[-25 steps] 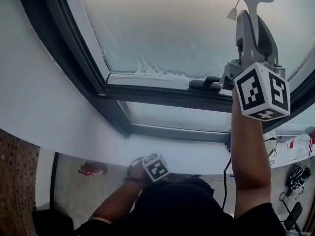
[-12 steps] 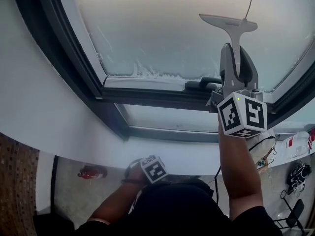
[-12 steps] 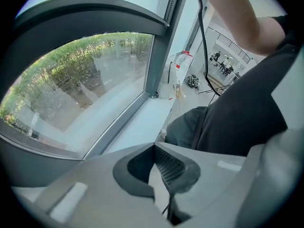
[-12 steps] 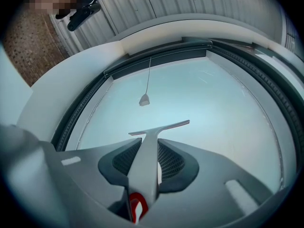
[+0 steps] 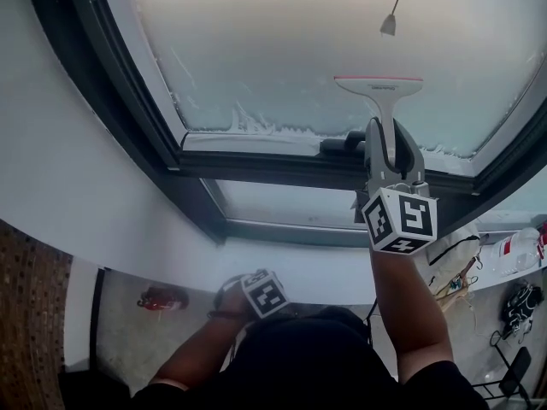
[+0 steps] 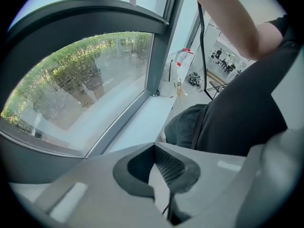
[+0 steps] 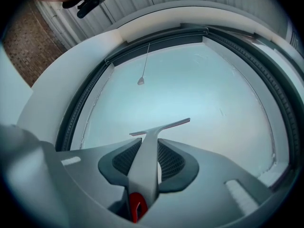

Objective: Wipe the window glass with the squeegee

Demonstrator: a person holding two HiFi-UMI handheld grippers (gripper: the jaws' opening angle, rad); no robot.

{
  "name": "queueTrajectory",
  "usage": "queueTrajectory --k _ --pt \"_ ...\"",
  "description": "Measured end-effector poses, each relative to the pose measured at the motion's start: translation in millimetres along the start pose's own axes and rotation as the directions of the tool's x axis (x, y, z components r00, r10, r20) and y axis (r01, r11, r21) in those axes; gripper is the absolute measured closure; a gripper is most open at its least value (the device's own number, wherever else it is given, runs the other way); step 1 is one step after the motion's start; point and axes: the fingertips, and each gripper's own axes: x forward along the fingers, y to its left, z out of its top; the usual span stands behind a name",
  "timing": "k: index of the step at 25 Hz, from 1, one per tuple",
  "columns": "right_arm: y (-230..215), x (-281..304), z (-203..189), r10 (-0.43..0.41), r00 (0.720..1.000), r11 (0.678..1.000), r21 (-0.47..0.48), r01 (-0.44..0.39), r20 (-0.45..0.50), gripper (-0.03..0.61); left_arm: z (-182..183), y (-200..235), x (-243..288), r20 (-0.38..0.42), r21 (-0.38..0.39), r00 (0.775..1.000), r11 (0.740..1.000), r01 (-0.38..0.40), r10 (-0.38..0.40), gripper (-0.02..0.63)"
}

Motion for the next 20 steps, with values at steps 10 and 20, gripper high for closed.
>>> queueTrajectory --k 10,20 --pt "-1.0 -18.7 -54.3 0.038 0.993 0.997 0.066 -0.031 -0.113 0.454 5.5 -27.8 -6.7 -0.03 -0.077 0.999 0.997 -0.022 0.02 0.614" --pt "-1.5 -29.8 -92.1 0.092 0.978 0.986 0.154 -0.063 -0.188 0.465 8.9 -65.2 -2.3 -0.041 -0.135 0.999 0.99 -0.038 0.033 0.614"
